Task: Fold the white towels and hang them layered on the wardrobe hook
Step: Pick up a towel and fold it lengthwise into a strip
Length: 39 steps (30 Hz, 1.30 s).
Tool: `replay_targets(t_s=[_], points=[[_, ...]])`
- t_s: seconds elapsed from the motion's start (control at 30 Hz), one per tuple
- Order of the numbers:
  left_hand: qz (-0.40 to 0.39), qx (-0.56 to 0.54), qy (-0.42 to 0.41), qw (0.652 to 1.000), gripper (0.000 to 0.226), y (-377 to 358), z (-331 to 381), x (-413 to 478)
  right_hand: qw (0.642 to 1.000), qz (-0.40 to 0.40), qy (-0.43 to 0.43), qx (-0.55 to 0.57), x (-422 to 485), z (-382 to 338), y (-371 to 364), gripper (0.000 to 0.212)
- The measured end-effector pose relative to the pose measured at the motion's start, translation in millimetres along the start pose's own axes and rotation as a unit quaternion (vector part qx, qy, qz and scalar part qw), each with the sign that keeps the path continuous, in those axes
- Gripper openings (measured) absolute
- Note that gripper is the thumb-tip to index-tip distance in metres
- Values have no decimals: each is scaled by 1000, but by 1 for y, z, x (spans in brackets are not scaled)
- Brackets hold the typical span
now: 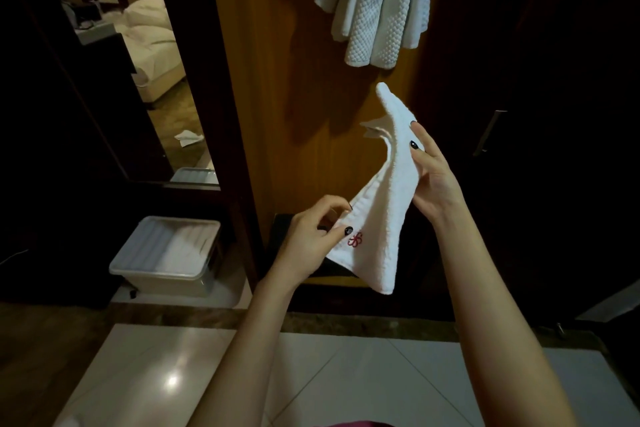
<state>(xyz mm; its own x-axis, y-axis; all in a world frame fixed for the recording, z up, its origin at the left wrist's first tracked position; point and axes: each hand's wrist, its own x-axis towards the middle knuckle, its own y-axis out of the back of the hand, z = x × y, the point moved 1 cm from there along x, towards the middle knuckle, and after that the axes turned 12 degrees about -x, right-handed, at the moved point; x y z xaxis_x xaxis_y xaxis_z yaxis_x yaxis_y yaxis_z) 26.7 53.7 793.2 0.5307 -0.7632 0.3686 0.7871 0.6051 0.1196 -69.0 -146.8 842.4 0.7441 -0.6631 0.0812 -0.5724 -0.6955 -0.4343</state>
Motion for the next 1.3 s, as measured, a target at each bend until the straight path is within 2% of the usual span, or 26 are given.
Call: replay_targets(t_s=[0.1, 0.2, 0.27, 0.33, 0.5, 0.6, 0.67, 0.77, 0.93, 1.0, 1.1, 1.3], points=[[-6, 76, -29, 997, 30, 0, -1, 2, 1000, 22, 6, -8, 5, -1, 0, 38], [28, 121, 26, 992, 19, 0, -3, 7, 999, 39, 19, -32, 8, -1, -3, 36], [8, 99, 73, 992, 19, -2, -4, 12, 997, 52, 37, -47, 8, -2, -4, 37], [-9, 74, 104, 992, 33, -5, -5, 16, 994, 70, 56, -63, 9, -4, -6, 39], [19, 104, 111, 988, 45, -18, -12, 23, 986, 123, 90, -73, 12, -8, -8, 42], [76, 50, 94, 991, 32, -19, -15, 28, 983, 138, 105, -65, 13, -10, -5, 44], [84, -5, 86, 993, 21, -15, -13, 32, 983, 140, 106, -50, 14, -13, -2, 44], [34, -44, 85, 995, 13, -7, -10, 41, 983, 148, 104, -22, 17, -18, 2, 46], [-18, -92, 33, 995, 34, 9, 0, 75, 977, 182, 111, -27, 32, -34, 10, 58], [-61, -67, 13, 996, 32, 18, 8, 101, 974, 188, 117, -40, 42, -45, 12, 61], [-130, -33, 28, 991, 34, 29, 17, 144, 968, 198, 140, -62, 59, -61, 16, 63], [-189, -18, 45, 981, 24, 46, 39, 234, 956, 211, 176, -107, 107, -102, 27, 59]])
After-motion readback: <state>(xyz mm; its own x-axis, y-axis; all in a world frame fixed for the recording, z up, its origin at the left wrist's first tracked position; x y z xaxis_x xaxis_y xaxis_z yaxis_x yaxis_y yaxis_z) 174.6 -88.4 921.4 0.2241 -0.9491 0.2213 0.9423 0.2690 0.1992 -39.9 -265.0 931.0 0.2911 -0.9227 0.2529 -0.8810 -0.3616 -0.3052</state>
